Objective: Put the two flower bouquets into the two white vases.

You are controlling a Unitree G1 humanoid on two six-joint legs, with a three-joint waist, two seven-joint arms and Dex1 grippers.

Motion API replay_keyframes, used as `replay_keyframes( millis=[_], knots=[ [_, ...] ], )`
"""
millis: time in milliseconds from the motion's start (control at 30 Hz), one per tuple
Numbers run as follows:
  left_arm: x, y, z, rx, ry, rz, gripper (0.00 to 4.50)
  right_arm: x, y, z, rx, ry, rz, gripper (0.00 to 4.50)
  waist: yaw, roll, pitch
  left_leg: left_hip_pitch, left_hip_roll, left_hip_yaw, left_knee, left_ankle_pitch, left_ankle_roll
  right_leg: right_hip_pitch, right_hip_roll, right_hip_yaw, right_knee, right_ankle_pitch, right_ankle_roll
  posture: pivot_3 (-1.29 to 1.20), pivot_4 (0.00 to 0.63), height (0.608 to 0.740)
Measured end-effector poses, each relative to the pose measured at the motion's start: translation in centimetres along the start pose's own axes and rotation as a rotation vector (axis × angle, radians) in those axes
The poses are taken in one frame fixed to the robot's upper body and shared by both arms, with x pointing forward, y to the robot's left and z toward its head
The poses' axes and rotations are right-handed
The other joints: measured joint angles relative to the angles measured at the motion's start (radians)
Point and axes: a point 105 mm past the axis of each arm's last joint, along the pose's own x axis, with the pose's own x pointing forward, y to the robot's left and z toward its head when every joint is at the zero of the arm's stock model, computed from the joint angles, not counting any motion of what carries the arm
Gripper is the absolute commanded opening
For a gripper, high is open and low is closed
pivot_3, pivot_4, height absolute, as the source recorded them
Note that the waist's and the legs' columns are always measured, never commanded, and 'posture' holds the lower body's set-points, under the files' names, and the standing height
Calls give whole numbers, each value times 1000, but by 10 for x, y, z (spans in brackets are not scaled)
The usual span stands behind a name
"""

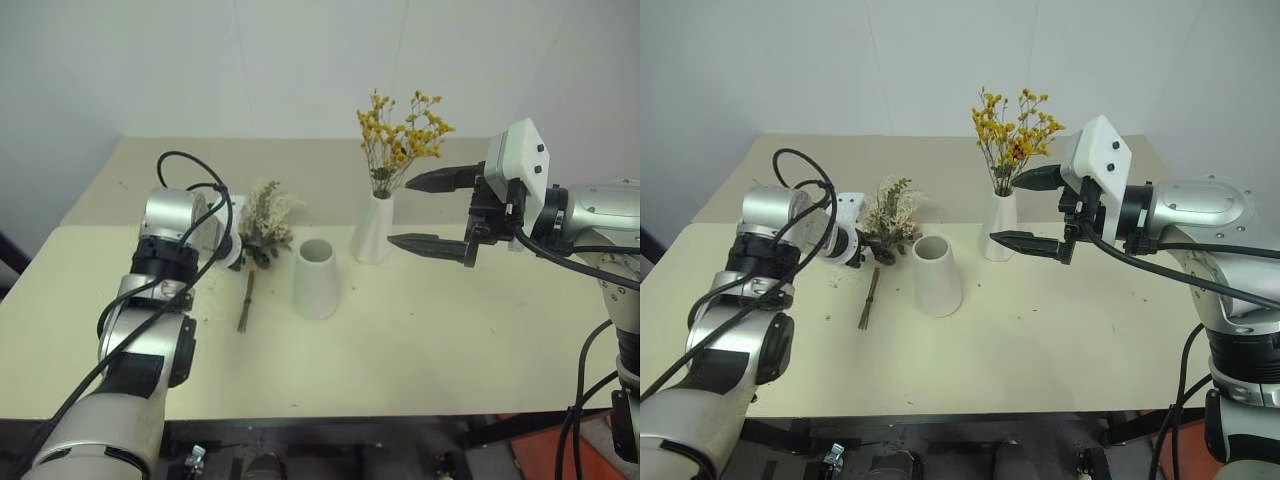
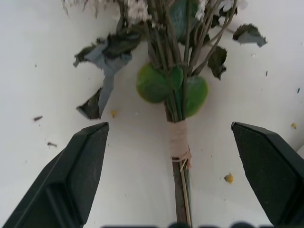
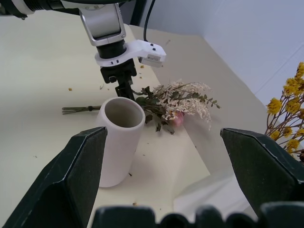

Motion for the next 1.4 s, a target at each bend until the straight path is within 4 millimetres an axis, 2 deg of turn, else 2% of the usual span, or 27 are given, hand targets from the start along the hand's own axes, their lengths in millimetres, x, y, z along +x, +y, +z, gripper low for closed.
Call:
replay_keyframes(
  millis=[100,267,467,667,833,900,967,1033,1133,1200,1300,1400],
  knots=[
    [6,-5,-2,-2,20,-37,3669,0,0,0,1,1,-1,4500,0,0,0,0,0,0,0,0,0,0,0,0,0,0,0,0,150,740],
    [20,-6,-11,18,65,-48,2080,0,1,-2,-1,6,-6,4500,0,0,0,0,0,0,0,0,0,0,0,0,0,0,0,0,150,740],
    [26,-3,-4,59,45,0,162,0,2,-2,-5,9,-16,4500,2,0,0,0,0,0,0,0,0,0,0,0,0,-3,5,0,150,740],
    [26,-2,8,33,-38,12,150,-1,0,-4,-3,22,-32,4500,0,0,0,-1,0,0,0,0,0,-1,0,0,1,-3,5,0,150,740],
    [10,17,45,-114,-286,74,150,-3,-1,-4,-9,26,-42,4500,0,0,0,-1,0,0,0,0,0,-1,0,0,1,-2,3,0,150,740],
    [-12,24,69,-195,-460,31,150,-6,-3,-1,-12,22,-55,4500,0,0,0,-3,0,0,0,0,0,-3,0,0,0,2,-2,0,150,740],
    [-46,24,97,-214,-683,-51,150,-7,-3,-1,-11,21,-54,4500,1,0,0,-4,0,0,0,0,0,-3,-1,0,0,3,-2,0,150,740],
    [-85,18,113,-260,-865,-262,150,-6,-1,-1,-1,19,-41,4500,1,0,0,-4,0,0,0,0,0,-3,-1,0,0,3,-2,0,150,740],
    [-122,17,116,-325,-1030,-511,150,-7,2,-4,16,24,-32,4500,1,0,0,-3,0,0,1,0,0,-3,-1,0,1,3,-2,0,150,740],
    [-137,19,113,-328,-1107,-583,150,-9,3,-4,25,22,-21,4500,1,0,0,-2,0,0,1,0,-1,-3,0,0,2,3,-2,0,150,740],
    [-163,6,101,-208,-1200,-726,150,-13,5,0,21,9,-12,4500,0,0,0,-3,0,0,1,0,-1,-3,0,0,2,3,-2,0,150,740],
    [-177,-22,76,29,-1215,-896,150,-13,9,-3,27,17,4,4500,0,0,0,-2,0,0,1,0,-1,-2,0,0,1,3,-2,0,150,740]
  ],
)
